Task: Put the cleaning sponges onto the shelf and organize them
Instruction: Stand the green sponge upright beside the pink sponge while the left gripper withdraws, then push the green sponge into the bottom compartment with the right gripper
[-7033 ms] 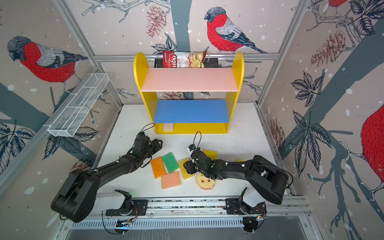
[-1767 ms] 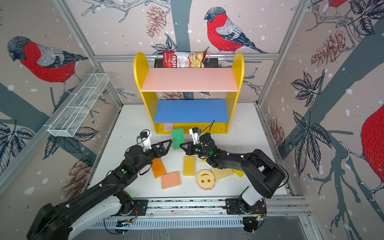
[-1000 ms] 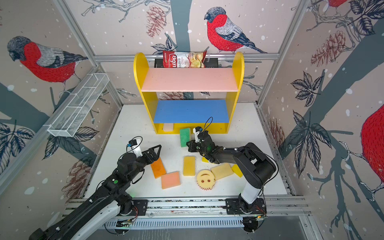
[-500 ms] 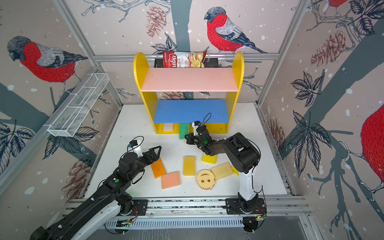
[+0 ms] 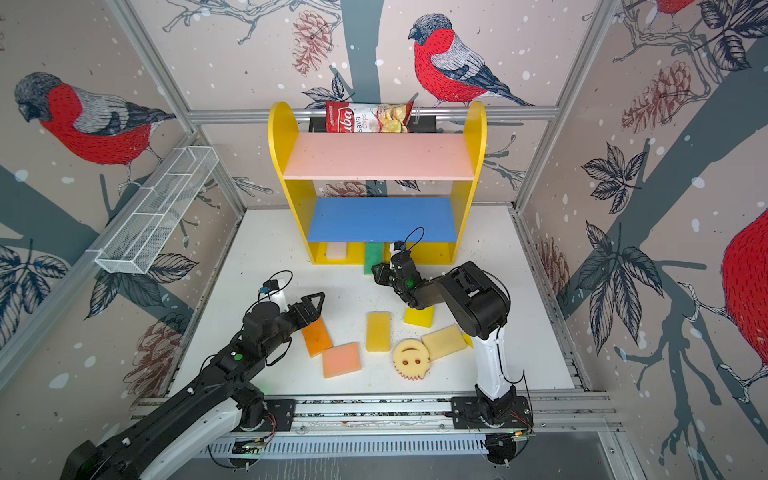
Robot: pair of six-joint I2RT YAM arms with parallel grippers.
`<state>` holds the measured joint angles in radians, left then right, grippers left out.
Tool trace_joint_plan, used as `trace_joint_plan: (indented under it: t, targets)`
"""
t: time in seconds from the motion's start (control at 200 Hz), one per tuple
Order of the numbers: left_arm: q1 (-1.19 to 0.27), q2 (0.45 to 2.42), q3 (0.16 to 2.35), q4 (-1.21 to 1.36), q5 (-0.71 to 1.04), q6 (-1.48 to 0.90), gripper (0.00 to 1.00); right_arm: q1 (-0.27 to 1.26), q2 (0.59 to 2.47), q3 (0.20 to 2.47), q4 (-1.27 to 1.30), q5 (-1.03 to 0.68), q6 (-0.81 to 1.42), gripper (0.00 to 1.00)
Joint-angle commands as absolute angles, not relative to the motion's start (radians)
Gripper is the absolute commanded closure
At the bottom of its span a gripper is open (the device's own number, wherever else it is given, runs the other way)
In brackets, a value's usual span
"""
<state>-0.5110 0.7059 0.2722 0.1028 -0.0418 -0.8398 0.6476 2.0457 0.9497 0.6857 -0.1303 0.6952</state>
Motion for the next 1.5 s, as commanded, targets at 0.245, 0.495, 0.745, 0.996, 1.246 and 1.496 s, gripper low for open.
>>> trace_joint_plan:
  t: [0.245,0.495,0.745,0.996,1.246,1.496]
  targets:
    - [-0.507,0.684,0.272,0.134,-0.028,-0.858,0.07,0.648,1.95,0.842,0.726,-0.085,0.711,0.33]
    - [-0.509,0.661,0.255,0.139,-0.035,-0.857,0.07,0.668,1.869,0.679,0.801,-0.123,0.763,0.5]
    - [-0.508,0.688,0.241,0.172,-0.014,-0.868,0.08,0.684,1.979,0.718,0.868,-0.209,0.81,0.99]
    - [-0.508,0.666,0.228,0.149,-0.023,-0.876,0.08,0.674,2.085,0.818,0.885,-0.187,0.83,0.99]
    - [-0.509,0.662,0.226,0.141,-0.033,-0.874,0.08,0.658,2.152,0.877,0.906,-0.169,0.842,0.98]
    - [-0.509,0.696,0.236,0.151,-0.028,-0.867,0.08,0.646,2.212,0.929,0.916,-0.154,0.856,0.95]
